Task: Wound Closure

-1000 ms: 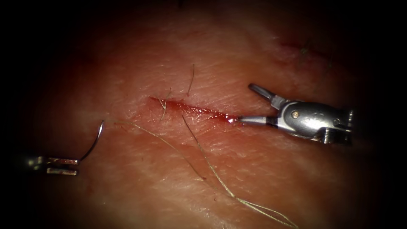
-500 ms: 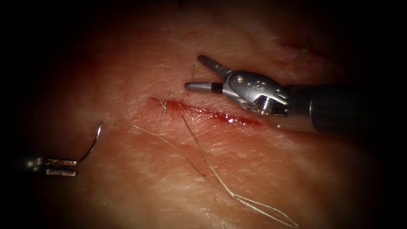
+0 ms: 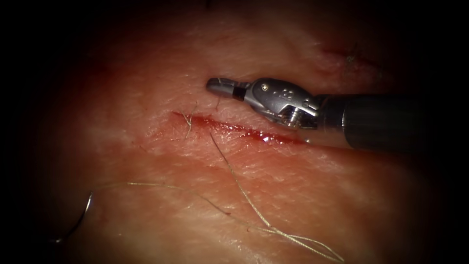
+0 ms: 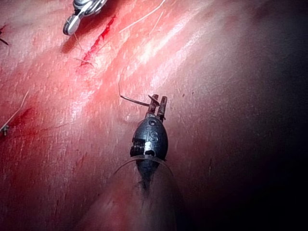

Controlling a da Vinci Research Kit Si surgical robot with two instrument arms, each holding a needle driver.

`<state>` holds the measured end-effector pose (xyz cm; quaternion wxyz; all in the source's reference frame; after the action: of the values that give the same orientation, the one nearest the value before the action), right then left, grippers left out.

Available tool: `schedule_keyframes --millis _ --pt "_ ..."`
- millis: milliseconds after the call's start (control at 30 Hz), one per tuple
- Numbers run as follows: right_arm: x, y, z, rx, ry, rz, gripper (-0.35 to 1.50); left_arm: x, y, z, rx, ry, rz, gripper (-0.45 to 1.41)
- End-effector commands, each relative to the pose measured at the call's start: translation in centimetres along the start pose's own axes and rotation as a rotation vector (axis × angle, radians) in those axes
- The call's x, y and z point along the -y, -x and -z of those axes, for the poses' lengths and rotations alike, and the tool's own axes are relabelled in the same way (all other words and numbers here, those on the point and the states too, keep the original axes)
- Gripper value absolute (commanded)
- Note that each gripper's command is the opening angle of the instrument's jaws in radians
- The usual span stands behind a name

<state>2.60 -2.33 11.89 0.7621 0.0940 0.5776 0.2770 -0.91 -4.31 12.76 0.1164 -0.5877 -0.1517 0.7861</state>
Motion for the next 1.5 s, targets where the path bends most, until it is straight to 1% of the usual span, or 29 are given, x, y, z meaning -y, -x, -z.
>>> schedule_keyframes --millis 33,300,400,633,933,1200,1233,1267,1333,1367,1433,1467,1500 --pt "-0.02 -0.03 -0.06 0.002 0.003 -0.004 -0.35 -0.03 0.07 -0.1 -0.001 0.005 0.002 -0.45" --pt "-0.17 -0.35 -0.01 -0.01 0.009 -0.007 -0.35 0.04 0.11 -0.13 -0.002 0.009 0.0 -0.45" --pt "-0.2 -0.42 0.0 -0.013 0.009 -0.002 -0.35 0.03 0.11 -0.13 -0.002 0.009 -0.001 -0.45" --pt "-0.25 -0.47 0.01 -0.017 0.013 -0.008 -0.35 -0.01 0.11 -0.12 -0.002 0.009 -0.002 -0.45" --pt "-0.29 -0.63 0.03 -0.031 0.015 -0.013 -0.35 -0.05 0.1 -0.09 0.003 0.013 0.003 -0.45" --pt "-0.32 -0.66 0.01 -0.057 0.023 -0.004 -0.35 -0.14 0.12 -0.07 0.009 0.016 0.009 -0.45" --pt "-0.33 -0.66 0.01 -0.071 0.029 -0.004 0.14 -0.16 0.12 -0.07 0.009 0.017 0.008 -0.45" --pt "-0.34 -0.66 0.01 -0.078 0.034 -0.005 0.55 -0.18 0.13 -0.06 0.009 0.017 0.012 -0.45" --pt "-0.35 -0.66 0.02 -0.093 0.064 -0.007 1.12 -0.21 0.14 -0.05 0.009 0.018 0.016 -0.45" --pt "-0.35 -0.67 0.03 -0.1 0.072 -0.008 1.26 -0.23 0.14 -0.03 0.012 0.019 0.016 -0.45" --pt "-0.34 -0.67 0.06 -0.112 0.08 0.008 1.34 -0.23 0.13 -0.01 0.015 0.013 0.052 0.29" --pt "-0.33 -0.67 0.09 -0.115 0.078 0.015 1.34 -0.22 0.12 0.0 0.021 -0.009 0.071 0.73" --pt "-0.32 -0.66 0.12 -0.115 0.075 0.015 1.34 -0.21 0.11 0.02 0.028 -0.027 0.073 1.1"
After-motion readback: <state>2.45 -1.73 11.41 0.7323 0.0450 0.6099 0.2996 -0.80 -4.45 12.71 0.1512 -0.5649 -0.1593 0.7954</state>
